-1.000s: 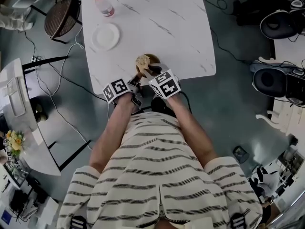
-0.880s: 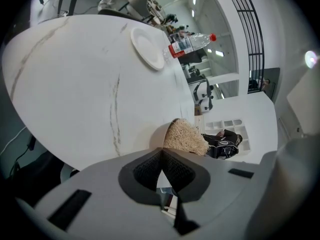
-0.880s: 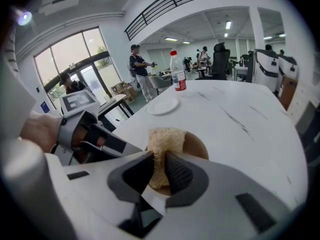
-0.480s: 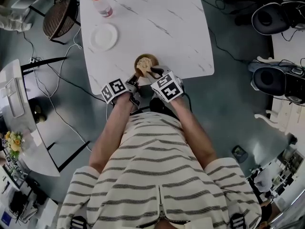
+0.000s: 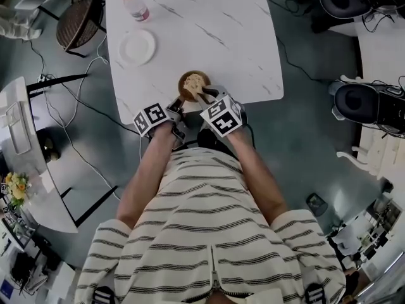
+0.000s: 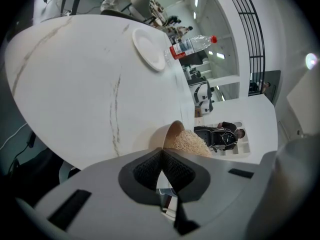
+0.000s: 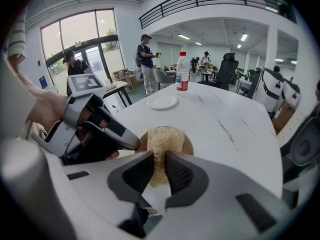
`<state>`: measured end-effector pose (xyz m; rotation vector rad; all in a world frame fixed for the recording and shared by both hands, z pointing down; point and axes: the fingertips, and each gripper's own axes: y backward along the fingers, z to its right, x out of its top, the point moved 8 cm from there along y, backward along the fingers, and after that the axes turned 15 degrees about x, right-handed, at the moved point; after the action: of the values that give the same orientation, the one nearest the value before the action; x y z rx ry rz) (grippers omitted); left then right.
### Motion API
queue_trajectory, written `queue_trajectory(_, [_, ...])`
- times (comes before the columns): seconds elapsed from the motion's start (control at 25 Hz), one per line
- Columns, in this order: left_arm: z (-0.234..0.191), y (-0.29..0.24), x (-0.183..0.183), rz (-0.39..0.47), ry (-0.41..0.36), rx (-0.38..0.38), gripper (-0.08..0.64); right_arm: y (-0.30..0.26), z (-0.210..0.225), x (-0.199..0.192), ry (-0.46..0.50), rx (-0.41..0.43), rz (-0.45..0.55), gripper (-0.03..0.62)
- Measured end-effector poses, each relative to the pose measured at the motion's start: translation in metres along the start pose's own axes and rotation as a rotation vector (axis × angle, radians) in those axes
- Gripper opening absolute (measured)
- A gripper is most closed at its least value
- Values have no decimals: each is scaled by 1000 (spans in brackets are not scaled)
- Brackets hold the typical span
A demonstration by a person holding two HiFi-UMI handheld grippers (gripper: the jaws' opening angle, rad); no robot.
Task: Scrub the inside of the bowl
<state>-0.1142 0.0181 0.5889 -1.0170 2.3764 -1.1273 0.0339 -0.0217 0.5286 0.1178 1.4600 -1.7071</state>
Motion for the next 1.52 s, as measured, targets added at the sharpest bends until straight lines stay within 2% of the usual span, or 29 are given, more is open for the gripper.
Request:
queue_trajectory(0.4, [-1, 2, 0, 5, 5, -5, 8, 3, 17, 2, -14, -56, 63, 74])
queue_trajectory(0.76, [-2, 3, -2, 2, 6, -8, 8, -1, 20, 10, -35, -93, 78, 74])
queue_trajectory(1.52, [-4, 0, -2, -11, 6, -14, 6, -25, 11, 35, -93, -32, 151, 72])
